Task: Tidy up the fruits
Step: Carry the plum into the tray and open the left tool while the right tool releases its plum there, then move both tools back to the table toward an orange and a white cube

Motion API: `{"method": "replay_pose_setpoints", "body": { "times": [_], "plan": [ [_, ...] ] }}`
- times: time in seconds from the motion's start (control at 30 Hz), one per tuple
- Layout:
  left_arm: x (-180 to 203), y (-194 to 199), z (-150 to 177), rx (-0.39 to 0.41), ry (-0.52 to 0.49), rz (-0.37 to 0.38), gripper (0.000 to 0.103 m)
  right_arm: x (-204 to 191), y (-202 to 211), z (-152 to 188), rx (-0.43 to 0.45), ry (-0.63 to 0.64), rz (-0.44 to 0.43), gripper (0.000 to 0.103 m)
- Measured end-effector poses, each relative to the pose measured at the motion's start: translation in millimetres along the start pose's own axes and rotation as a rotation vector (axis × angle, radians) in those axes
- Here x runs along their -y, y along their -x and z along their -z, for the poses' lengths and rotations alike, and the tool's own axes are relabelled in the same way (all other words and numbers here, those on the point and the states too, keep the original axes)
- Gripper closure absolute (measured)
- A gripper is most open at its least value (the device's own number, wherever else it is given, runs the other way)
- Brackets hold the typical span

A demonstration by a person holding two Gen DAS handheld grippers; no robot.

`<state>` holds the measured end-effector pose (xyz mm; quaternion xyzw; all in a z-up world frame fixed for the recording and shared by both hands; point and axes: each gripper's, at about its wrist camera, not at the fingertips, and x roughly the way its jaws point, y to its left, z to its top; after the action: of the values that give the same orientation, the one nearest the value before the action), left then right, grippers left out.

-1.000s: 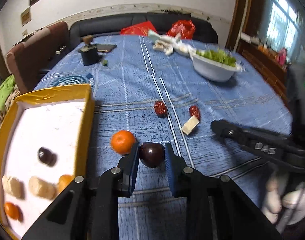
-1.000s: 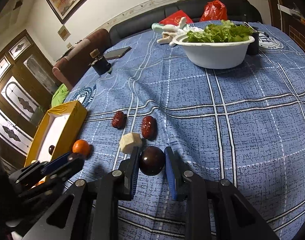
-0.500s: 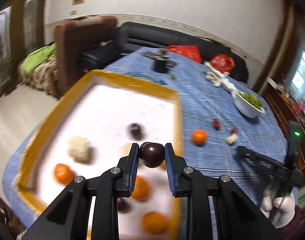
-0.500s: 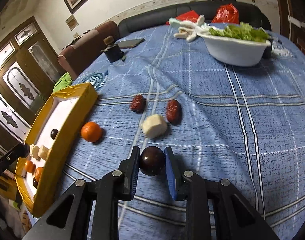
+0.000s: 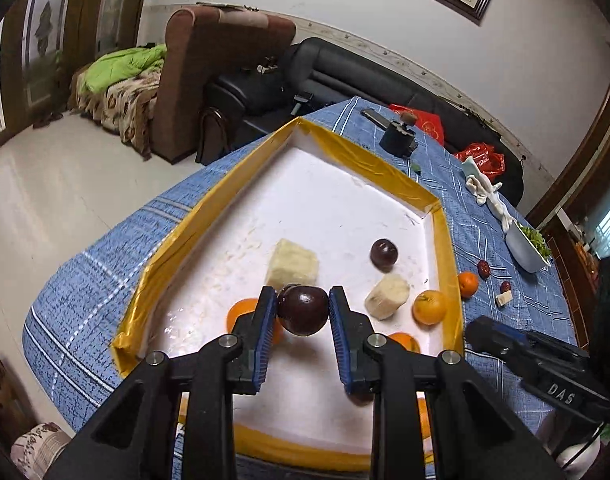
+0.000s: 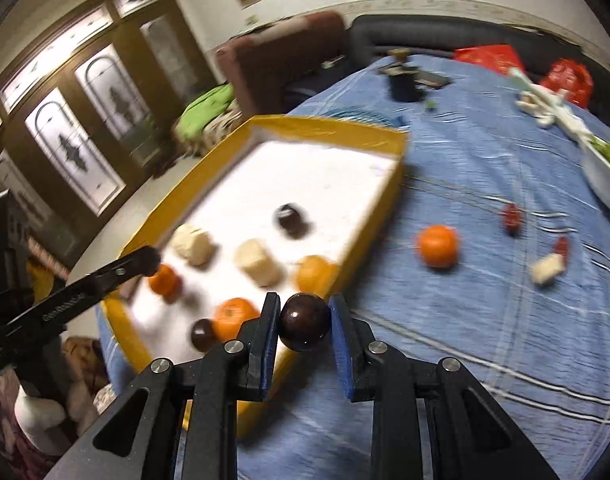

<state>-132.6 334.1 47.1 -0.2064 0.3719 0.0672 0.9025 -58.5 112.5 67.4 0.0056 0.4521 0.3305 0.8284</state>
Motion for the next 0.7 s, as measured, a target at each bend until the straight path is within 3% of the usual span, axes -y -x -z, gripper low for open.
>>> {"method": "replay_pose_setpoints", "body": {
  "times": [0.2, 0.27, 0.33, 0.57, 0.7],
  "plan": [
    [-6.8, 1.0, 5.2, -0.014, 0.013, 0.032, 0.077, -34.5, -26.5, -3.6, -0.043, 0.054, -0.018, 0.074],
    [-10.0, 4.2, 5.0, -0.012, 0.026, 0.044, 0.070, -44.1, -34.4, -6.1, -0.048, 0.076, -0.010, 0.074],
    [-15.3, 11.4, 3.8, 0.009, 0.046, 0.048, 0.053, -50.5, -39.6, -8.8, -0.050, 0.093, -0.002, 0.074],
    [-35.6, 33.9, -2.7, 0.068, 0.099, 0.038, 0.040, -58.6, -54.5, -13.9, -0.067, 0.089, -0.008, 0.073],
    [-43.5, 34.7, -2.5, 0.066, 0.124, 0.027, 0.039, -57.1, -45.3, -15.5, -0.033, 0.065, -0.021, 0.049]
  ]
}}
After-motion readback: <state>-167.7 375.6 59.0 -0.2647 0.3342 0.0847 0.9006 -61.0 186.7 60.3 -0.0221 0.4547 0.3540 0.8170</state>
